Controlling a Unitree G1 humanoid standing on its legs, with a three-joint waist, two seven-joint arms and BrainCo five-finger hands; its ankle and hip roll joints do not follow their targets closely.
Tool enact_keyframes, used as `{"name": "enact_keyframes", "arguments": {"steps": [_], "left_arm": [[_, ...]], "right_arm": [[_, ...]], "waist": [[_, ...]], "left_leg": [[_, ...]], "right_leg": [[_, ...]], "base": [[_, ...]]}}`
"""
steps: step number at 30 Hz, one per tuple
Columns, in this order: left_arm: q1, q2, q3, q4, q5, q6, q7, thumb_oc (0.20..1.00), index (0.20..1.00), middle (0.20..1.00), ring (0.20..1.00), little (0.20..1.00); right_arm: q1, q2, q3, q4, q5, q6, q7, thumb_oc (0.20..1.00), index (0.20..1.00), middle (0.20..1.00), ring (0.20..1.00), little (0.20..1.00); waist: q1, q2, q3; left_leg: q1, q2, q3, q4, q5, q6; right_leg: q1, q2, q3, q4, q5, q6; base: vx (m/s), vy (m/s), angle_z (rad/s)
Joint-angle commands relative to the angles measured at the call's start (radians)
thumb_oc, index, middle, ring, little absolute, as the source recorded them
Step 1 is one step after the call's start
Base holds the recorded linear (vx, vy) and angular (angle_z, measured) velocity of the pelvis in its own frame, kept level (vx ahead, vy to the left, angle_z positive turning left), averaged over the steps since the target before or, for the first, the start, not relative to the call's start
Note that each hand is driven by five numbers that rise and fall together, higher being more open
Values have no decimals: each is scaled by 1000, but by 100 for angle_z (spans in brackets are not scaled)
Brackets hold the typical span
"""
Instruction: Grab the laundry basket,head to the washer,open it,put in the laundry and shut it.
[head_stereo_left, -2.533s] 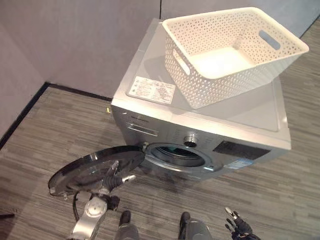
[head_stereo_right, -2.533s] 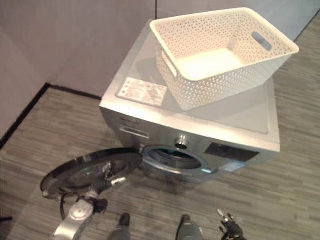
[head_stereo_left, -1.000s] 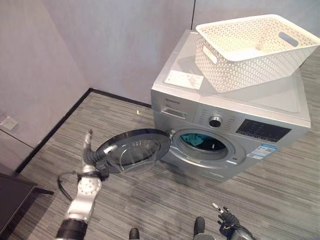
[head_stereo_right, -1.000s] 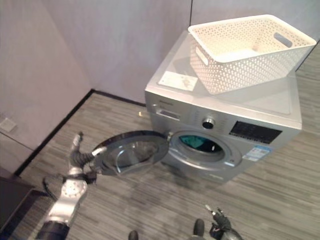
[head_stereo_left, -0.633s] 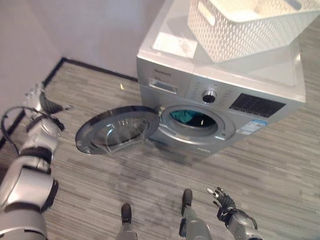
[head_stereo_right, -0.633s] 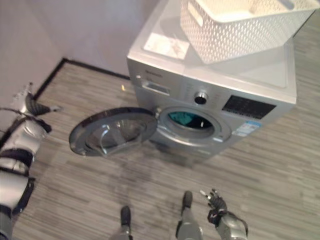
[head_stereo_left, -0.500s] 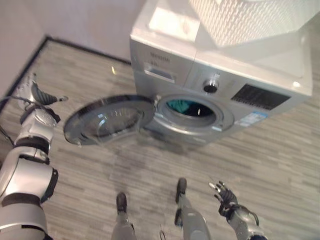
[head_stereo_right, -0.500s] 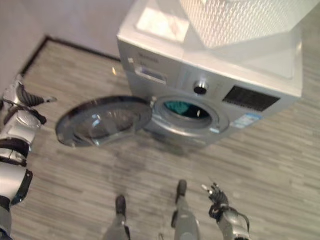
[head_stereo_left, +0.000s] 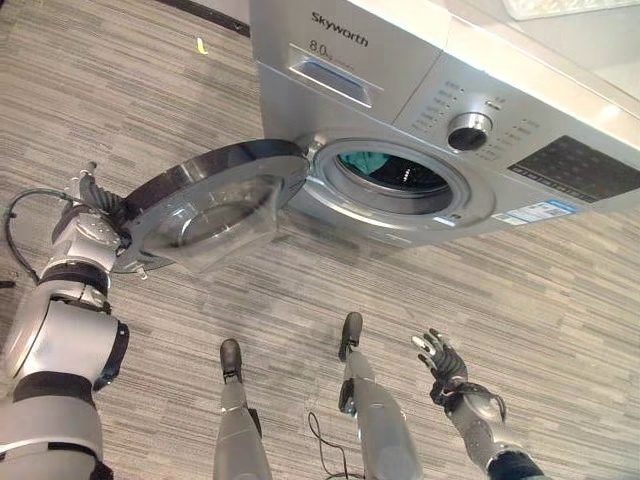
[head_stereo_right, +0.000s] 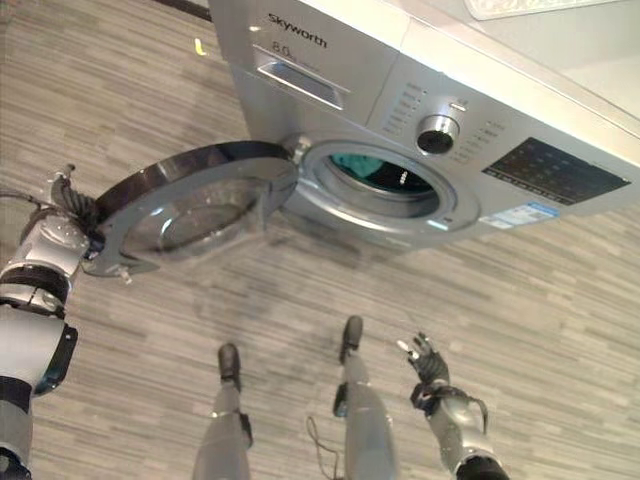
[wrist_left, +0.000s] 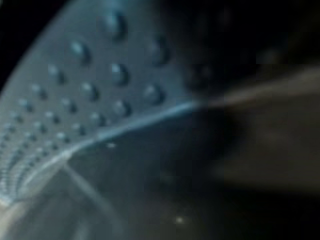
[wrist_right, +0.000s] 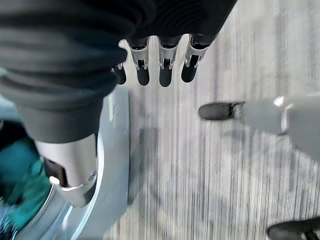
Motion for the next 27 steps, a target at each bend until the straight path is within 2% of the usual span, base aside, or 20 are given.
{"name": "enact_keyframes", "arguments": {"steps": [1,3,4,6,8,13,15,18,20,23,27], "left_arm": [[103,-120,-42,-43,74,-38,3,1000,1000,1000,1000,1000],[219,-174,-54,-168,106,-43,-18,1000,1000,1000,1000,1000],[220,-174,-54,-169,106,-43,-18,1000,1000,1000,1000,1000],[460,-249,-45,-403,89,-55,-79,1000,1000,1000,1000,1000],[575,-282,-32,-525,61,-59,-103,1000,1000,1000,1000,1000],[724,-329,-34,-743,-10,-79,-202,1000,1000,1000,1000,1000],[728,-343,-47,-763,-21,-81,-218,1000,1000,1000,1000,1000],[643,-409,-133,-765,-130,-114,-264,1000,1000,1000,1000,1000],[531,-461,-169,-684,-141,-124,-231,1000,1000,1000,1000,1000],[337,-535,-226,-554,-53,-142,-154,1000,1000,1000,1000,1000],[244,-587,-212,-467,-159,-148,-136,1000,1000,1000,1000,1000]], "right_arm": [[35,-6,-11,40,-23,-35,9,1000,1000,1000,1000,1000],[42,-9,-37,68,-54,-21,5,1000,1000,1000,1000,1000],[43,-10,-37,68,-54,-21,5,1000,1000,1000,1000,1000],[66,-9,-95,124,-93,20,23,1000,1000,1000,1000,1000],[77,-12,-118,155,-119,40,36,1000,1000,1000,1000,1000],[87,-10,-124,325,-262,82,66,1000,1000,1000,1000,1000],[87,-6,-119,361,-294,90,70,1000,1000,1000,1000,1000],[103,2,-127,475,-344,103,72,1000,1000,1000,1000,1000],[114,3,-139,511,-328,104,68,1000,1000,1000,1000,1000],[118,-7,-151,538,-305,87,41,1000,1000,1000,1000,1000],[122,-17,-136,531,-309,82,28,1000,1000,1000,1000,1000]], "waist": [[-6,-39,-56],[12,-19,-60],[12,-20,-60],[31,6,-81],[37,18,-95],[46,48,-130],[43,54,-139],[4,79,-166],[-30,89,-178],[-85,103,-193],[-113,112,-211]], "left_leg": [[-52,24,-22,1,7,-4],[-8,22,-12,1,-7,1],[-7,22,-11,1,-7,1],[96,25,21,1,-36,12],[155,24,39,1,-54,21],[281,28,87,1,-87,34],[299,28,94,1,-92,35],[357,34,125,1,-105,33],[363,35,135,1,-104,30],[351,35,139,1,-104,27],[350,32,164,1,-107,27]], "right_leg": [[66,-66,71,0,-77,115],[106,-71,69,0,-87,113],[107,-71,69,0,-87,113],[192,-76,68,0,-110,109],[234,-73,77,0,-123,105],[314,-63,109,0,-148,95],[325,-61,116,0,-153,93],[357,-55,147,2,-169,94],[359,-53,159,2,-172,92],[341,-51,171,0,-169,94],[312,-49,196,0,-162,97]], "base": [[0,0,0],[45,21,0],[77,30,1],[142,25,-15],[143,20,-30],[110,-15,-26],[78,-29,-7],[97,-16,-23],[53,-18,-24],[10,-9,-17],[15,-7,-14]]}}
